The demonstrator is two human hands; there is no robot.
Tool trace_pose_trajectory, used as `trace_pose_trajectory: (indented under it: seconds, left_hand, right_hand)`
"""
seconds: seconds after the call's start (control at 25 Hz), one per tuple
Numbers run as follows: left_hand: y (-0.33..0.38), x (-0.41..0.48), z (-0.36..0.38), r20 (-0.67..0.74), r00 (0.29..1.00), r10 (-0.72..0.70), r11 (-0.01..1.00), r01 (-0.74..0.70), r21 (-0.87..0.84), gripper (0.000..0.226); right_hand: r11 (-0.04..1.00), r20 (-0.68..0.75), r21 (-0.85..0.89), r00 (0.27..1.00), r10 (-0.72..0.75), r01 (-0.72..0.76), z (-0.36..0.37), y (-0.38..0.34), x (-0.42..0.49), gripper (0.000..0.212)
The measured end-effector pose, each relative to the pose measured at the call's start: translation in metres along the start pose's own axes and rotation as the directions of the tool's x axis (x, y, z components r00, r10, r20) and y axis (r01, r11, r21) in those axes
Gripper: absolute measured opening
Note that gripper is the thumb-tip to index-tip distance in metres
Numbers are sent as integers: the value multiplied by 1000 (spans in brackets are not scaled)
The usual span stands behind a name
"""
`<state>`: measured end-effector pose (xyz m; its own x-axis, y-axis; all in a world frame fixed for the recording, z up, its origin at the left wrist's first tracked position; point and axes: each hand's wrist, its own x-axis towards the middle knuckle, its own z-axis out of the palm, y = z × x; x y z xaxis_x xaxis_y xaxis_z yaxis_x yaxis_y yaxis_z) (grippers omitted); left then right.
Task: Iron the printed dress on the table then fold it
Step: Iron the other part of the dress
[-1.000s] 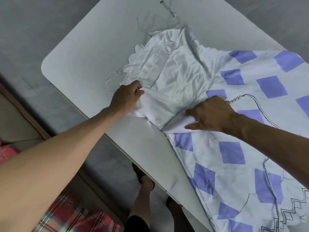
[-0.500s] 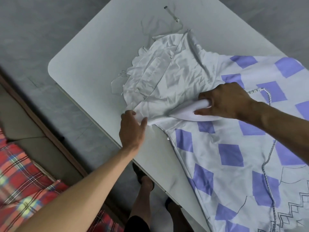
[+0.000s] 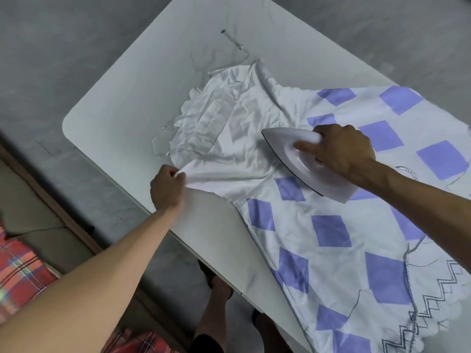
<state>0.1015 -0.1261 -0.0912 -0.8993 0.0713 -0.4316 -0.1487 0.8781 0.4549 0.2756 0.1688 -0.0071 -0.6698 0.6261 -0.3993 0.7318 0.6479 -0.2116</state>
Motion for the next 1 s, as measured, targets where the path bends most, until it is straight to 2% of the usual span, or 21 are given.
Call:
trace_pose_trajectory:
  seconds: [0.04,0.12,0.16,0.36,0.48,0.6,0.76,0.84,0.92,1.0]
  left_hand:
    - [2,1,-2,-9,999,52,994,-51,92,14]
    - [7,1,-8,89,993,83,954,-105,282,12]
    - [11,2,-13,125,989,77,951,-110,287,13]
    - [76,26,-9,301,936,185,980,-198,16,27]
    - [140,68,30,378,887,265,958,-288,3,42]
    - [192,109,69,438,860,263,956,-295,4,57]
    - [221,127,96,482,833,271,949,-315,10,35]
    - [222,125,90,423,851,311,939,-343,-2,31]
    - [213,128,77,378,876,299,952,-300,-57,24]
    - [199,131,65,423,868,261,965,-242,-101,15]
  right_hand:
    - [1000,-6,25,1000,18,-18,0,3,-1,47]
    - [995,-1,80,998,57,-57,-3,7,-4,47]
    - [990,12,111,996,85,-86,-6,7,-5,47]
    - [886,95,389,967,236,-254,-5,-2,5,43]
    - [825,75,456,938,338,-333,3,-10,21,42]
    - [765,69,510,906,419,-393,12,-21,40,43]
    - [688,64,569,858,509,-451,17,-32,56,43]
    - [666,60,565,829,556,-487,18,-35,57,45]
    - [654,59,547,803,593,-522,19,-37,54,44]
    - [678,60,516,811,581,-524,20,-42,52,45]
